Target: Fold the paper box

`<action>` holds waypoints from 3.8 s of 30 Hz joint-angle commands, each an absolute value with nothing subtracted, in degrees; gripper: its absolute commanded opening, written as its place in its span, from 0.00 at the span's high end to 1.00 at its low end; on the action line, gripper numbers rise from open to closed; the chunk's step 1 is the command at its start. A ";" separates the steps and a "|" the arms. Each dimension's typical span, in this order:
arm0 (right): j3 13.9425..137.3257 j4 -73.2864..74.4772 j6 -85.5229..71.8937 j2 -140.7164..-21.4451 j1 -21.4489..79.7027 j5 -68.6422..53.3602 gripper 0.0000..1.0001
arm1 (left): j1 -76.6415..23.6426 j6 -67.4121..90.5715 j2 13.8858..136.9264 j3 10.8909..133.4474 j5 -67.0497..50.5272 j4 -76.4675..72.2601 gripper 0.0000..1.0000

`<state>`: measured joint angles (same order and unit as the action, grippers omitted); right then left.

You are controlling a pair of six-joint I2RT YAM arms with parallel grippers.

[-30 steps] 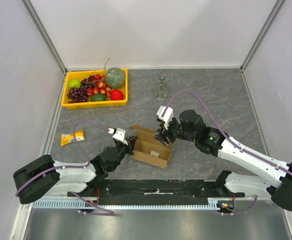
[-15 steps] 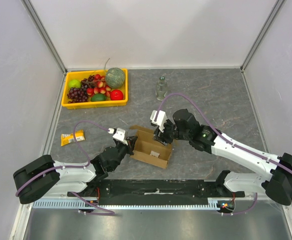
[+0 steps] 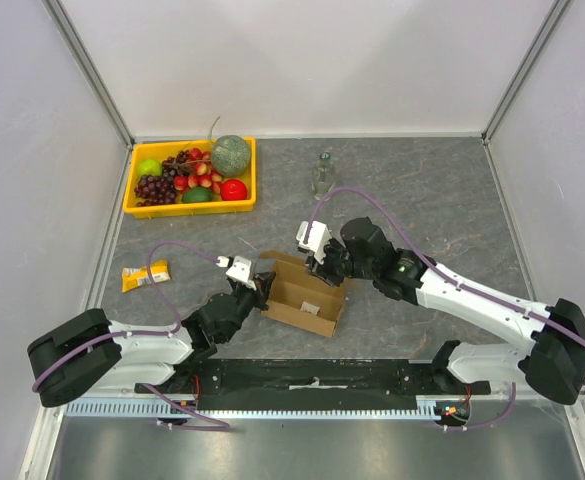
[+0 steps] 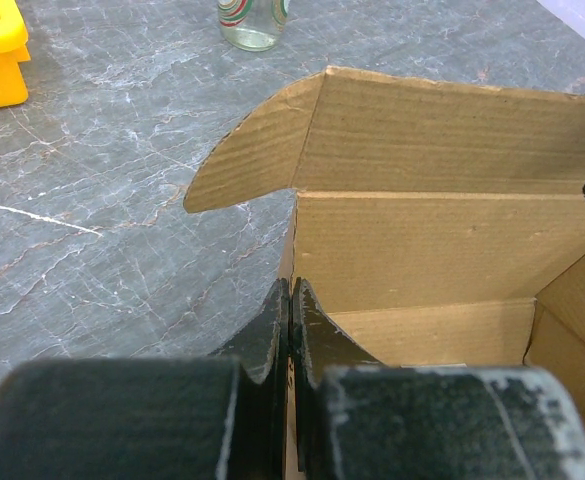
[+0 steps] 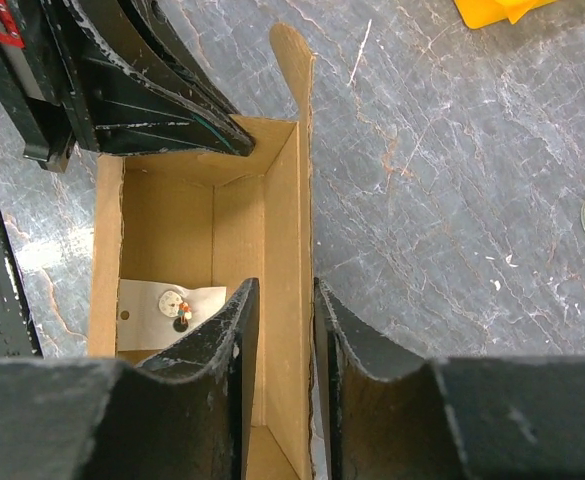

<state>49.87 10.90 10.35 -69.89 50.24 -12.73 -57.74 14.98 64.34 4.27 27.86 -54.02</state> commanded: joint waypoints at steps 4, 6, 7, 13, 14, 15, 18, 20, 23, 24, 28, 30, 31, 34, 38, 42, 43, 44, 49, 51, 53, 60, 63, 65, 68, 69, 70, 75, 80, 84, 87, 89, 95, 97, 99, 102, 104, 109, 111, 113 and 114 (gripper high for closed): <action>50.45 8.79 11.25 -71.02 50.10 -12.04 0.75 | -58.10 13.10 64.77 3.69 28.39 -57.48 0.98; 50.54 8.88 11.25 -71.28 50.10 -12.13 0.81 | -58.01 13.10 64.86 3.78 28.39 -57.48 0.98; 50.62 8.79 11.25 -71.37 50.10 -12.22 0.85 | -58.09 13.10 64.95 3.78 28.39 -57.57 0.98; 50.27 7.74 11.25 -71.02 50.10 -12.83 0.96 | -58.09 13.36 64.78 3.60 28.13 -58.01 0.98; 50.27 7.47 11.25 -70.75 50.10 -12.75 0.96 | -58.10 13.45 64.51 3.60 27.78 -57.83 0.98; 50.01 7.21 11.25 -70.58 50.10 -12.66 0.97 | -58.10 13.62 64.08 3.60 27.43 -57.66 0.97; 49.75 6.68 11.34 -69.96 50.19 -12.31 0.99 | -58.10 14.41 62.58 3.78 26.46 -56.34 0.90; 49.57 6.33 11.43 -69.52 50.19 -12.48 0.99 | -58.01 15.20 61.18 3.87 25.23 -54.76 0.86; 49.04 5.98 11.43 -69.00 50.36 -12.92 1.00 | -58.10 16.34 58.81 3.87 24.17 -52.39 0.80; 49.04 5.98 11.43 -68.99 50.36 -12.83 1.00 | -58.10 16.52 57.84 3.87 23.82 -51.51 0.78; 48.87 5.89 11.51 -68.47 50.45 -12.30 1.00 | -58.10 17.58 53.36 3.96 23.21 -46.95 0.73; 48.87 5.98 11.60 -68.38 50.45 -12.22 1.00 | -58.01 17.84 51.34 3.96 23.12 -44.66 0.71; 48.95 5.98 11.60 -68.29 50.45 -12.22 1.00 | -58.09 18.10 50.28 3.96 23.12 -43.60 0.71; 48.96 5.98 11.51 -68.12 50.54 -12.39 1.00 | -58.09 18.63 47.91 3.34 23.29 -41.05 0.70; 48.87 5.45 11.16 -67.85 50.71 -11.96 1.00 | -58.10 19.25 45.97 2.73 22.42 -39.55 0.69; 49.48 5.10 9.67 -67.94 50.80 -10.81 1.00 | -58.10 19.34 46.49 2.99 21.53 -39.55 0.70; 49.83 5.10 9.49 -68.03 50.89 -10.46 1.00 | -58.01 19.25 47.02 3.16 21.36 -39.55 0.70; 50.01 5.10 9.49 -68.03 51.06 -10.37 1.00 | -58.09 19.25 47.46 3.34 21.27 -39.55 0.71; 51.41 4.04 11.33 -68.55 51.15 -8.96 1.00 | -58.10 18.90 49.92 4.57 21.53 -39.81 0.84; 52.90 4.39 13.00 -69.34 51.15 -9.58 1.00 | -58.10 18.72 50.80 5.53 22.14 -38.86 0.87; 54.57 5.01 14.76 -70.40 51.15 -10.45 1.00 | -58.10 18.46 51.50 6.50 23.20 -37.36 0.88; 58.45 7.12 19.24 -73.65 51.15 -13.09 0.91 | -58.10 18.90 50.80 7.91 30.05 -33.05 0.96; 58.80 6.42 20.04 -74.00 51.15 -12.14 0.59 | -58.10 18.90 50.27 7.82 31.72 -32.70 0.98; 58.80 5.72 19.52 -73.74 51.06 -10.21 0.49 | -58.10 18.98 50.45 7.91 32.69 -32.52 0.98; 58.27 4.22 16.89 -72.34 50.98 -5.73 0.42 | -58.10 19.42 50.54 8.09 35.32 -32.08 0.98; 57.75 3.61 15.48 -71.72 50.98 -3.89 0.42 | -58.18 19.42 50.36 8.09 36.12 -32.08 0.98; 57.22 3.17 13.82 -70.94 50.89 -1.78 0.41 | -58.10 19.60 50.10 8.17 36.73 -32.08 0.98; 51.52 0.45 6.87 -65.93 47.65 4.74 0.39 | -58.01 18.11 48.96 8.17 39.64 -32.52 0.98; 45.88 -4.91 1.50 -63.81 40.89 3.61 0.34 | -58.01 12.76 48.87 7.91 37.54 -36.38 0.98; 45.79 -5.80 0.09 -65.04 36.13 -3.06 0.35 | -57.75 9.06 49.39 9.49 36.30 -37.27 0.98; 45.44 -5.36 0.26 -65.83 34.81 -6.32 0.35 | -57.04 6.60 50.18 11.07 36.12 -37.27 0.98; 45.00 -5.01 0.18 -65.92 34.28 -7.55 0.35 | -55.91 5.89 50.97 12.12 34.64 -36.66 0.98; 42.37 -4.92 0.09 -65.92 33.66 -9.93 0.34 | -50.54 7.64 52.73 13.62 27.87 -36.03 0.98; 41.49 -5.97 0.09 -66.53 33.57 -9.93 0.34 | -49.31 7.82 53.43 13.80 26.38 -36.12 0.98; 40.44 -8.60 0.09 -67.67 33.31 -9.32 0.34 | -48.52 7.91 53.96 13.89 25.23 -36.30 0.98; 38.85 -13.61 -1.48 -70.04 32.52 -10.98 0.37 | -47.29 8.09 54.75 14.24 23.56 -36.39 0.98; 38.50 -15.98 -2.11 -71.71 32.08 -13.09 0.41 | -46.76 8.26 55.11 14.50 22.42 -36.39 0.98; 38.50 -19.07 -2.55 -74.00 31.90 -15.38 0.46 | -45.36 8.26 55.72 15.12 20.66 -35.77 0.98; 38.85 -18.90 -2.29 -74.62 31.82 -14.86 0.47 | -45.00 8.35 55.72 15.21 19.95 -35.60 0.98; 38.94 -18.63 -1.94 -75.23 31.73 -14.85 0.50 | -44.74 8.61 55.72 15.21 19.69 -35.60 0.98; 39.02 -18.46 -1.93 -75.58 31.73 -14.77 0.51 | -44.56 8.70 55.72 15.21 19.60 -35.51 0.98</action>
